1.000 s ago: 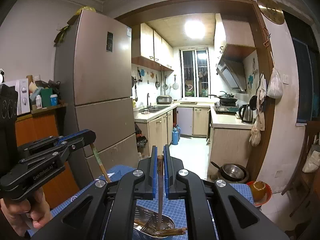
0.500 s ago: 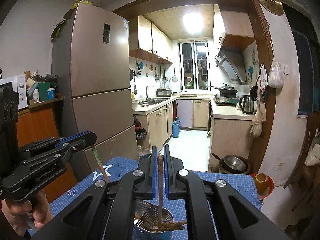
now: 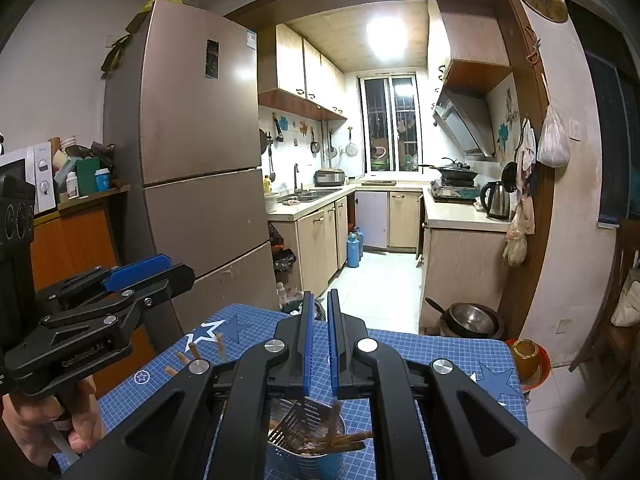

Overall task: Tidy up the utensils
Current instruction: 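Open both tools to drop the chopsticks into the utensil holder, then move both open tools back down to the last chopsticks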

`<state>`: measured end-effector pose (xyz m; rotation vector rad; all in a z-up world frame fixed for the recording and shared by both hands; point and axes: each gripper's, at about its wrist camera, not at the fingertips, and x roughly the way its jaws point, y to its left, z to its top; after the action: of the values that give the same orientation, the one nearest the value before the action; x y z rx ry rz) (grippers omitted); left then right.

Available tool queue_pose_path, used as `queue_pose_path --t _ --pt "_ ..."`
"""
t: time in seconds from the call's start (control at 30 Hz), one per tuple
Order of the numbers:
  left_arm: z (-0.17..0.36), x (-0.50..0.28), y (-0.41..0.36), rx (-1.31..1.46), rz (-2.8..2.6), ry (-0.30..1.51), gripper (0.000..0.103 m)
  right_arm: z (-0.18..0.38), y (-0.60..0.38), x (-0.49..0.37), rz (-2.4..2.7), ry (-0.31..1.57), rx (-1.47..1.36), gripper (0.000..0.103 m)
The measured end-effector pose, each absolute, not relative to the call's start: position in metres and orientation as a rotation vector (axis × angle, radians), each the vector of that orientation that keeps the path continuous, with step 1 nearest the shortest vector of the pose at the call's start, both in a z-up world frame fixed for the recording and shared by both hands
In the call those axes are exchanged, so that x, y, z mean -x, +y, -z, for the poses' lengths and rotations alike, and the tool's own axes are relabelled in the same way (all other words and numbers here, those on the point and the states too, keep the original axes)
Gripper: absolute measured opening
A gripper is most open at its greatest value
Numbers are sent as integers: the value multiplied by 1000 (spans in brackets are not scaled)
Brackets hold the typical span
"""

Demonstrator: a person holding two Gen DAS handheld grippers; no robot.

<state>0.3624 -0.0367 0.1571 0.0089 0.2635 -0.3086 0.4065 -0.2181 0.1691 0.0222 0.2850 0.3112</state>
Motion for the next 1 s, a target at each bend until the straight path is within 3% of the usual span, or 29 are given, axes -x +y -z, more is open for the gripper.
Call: queue_pose_path --t 0.2,0.43,0.5,0.73,1.0 --pt "-160 -341 -33 -7 313 238 57 -171 -221 -382 -306 249 -24 36" --pt "-161 -295 -28 -7 315 197 61 -173 -227 -332 -287 200 -7 48" --pt "-161 -281 -26 -5 313 185 62 -175 -228 -315 -280 180 0 56" --pt "-146 -220 -19 -5 322 144 66 -163 -233 -239 -280 126 22 68" --pt "-96 -162 -9 -41 354 180 68 -93 -243 -142 -251 163 64 69"
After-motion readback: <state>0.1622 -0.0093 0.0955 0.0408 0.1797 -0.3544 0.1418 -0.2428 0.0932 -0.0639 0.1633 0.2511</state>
